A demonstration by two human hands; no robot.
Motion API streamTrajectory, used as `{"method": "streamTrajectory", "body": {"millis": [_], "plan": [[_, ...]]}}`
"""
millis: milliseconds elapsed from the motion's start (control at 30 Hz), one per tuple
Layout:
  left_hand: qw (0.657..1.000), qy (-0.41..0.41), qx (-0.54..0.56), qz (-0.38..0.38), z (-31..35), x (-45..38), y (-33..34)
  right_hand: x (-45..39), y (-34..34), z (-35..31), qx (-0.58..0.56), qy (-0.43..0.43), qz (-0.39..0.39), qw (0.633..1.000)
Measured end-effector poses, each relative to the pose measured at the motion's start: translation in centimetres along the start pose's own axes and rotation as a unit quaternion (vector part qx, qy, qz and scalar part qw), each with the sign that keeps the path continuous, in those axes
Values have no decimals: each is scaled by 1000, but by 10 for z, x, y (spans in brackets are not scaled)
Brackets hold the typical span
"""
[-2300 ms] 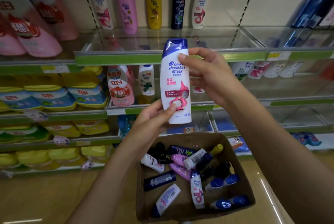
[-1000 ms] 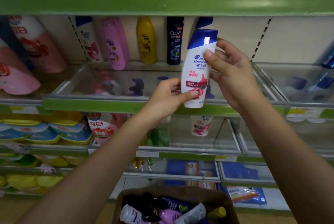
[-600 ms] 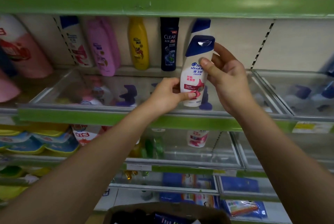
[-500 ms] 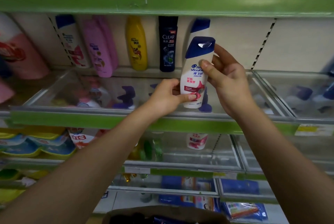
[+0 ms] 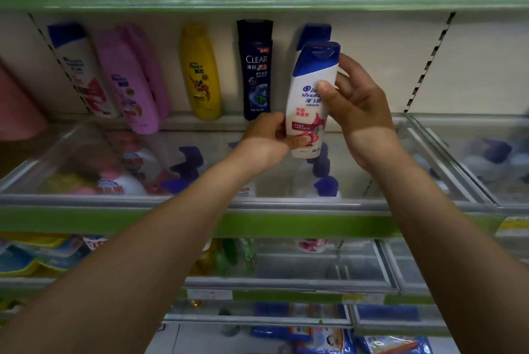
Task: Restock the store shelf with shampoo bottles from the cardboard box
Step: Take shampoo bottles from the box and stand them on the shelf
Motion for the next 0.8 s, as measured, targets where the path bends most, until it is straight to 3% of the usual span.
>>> {"method": "streamTrajectory", "body": {"millis": [800], "plan": [[997,27,66,12,-11,-48,3,-38,-7,24,13,-22,12,1000]]}}
Point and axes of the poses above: each hand's wrist, its own x-axis away from the middle knuckle, its own y-axis out of the palm, z = x × y, the point moved 3 cm from there along -x, towards the middle knuckle, and after that the axes turned 15 degrees about x, right-handed, at the moved point
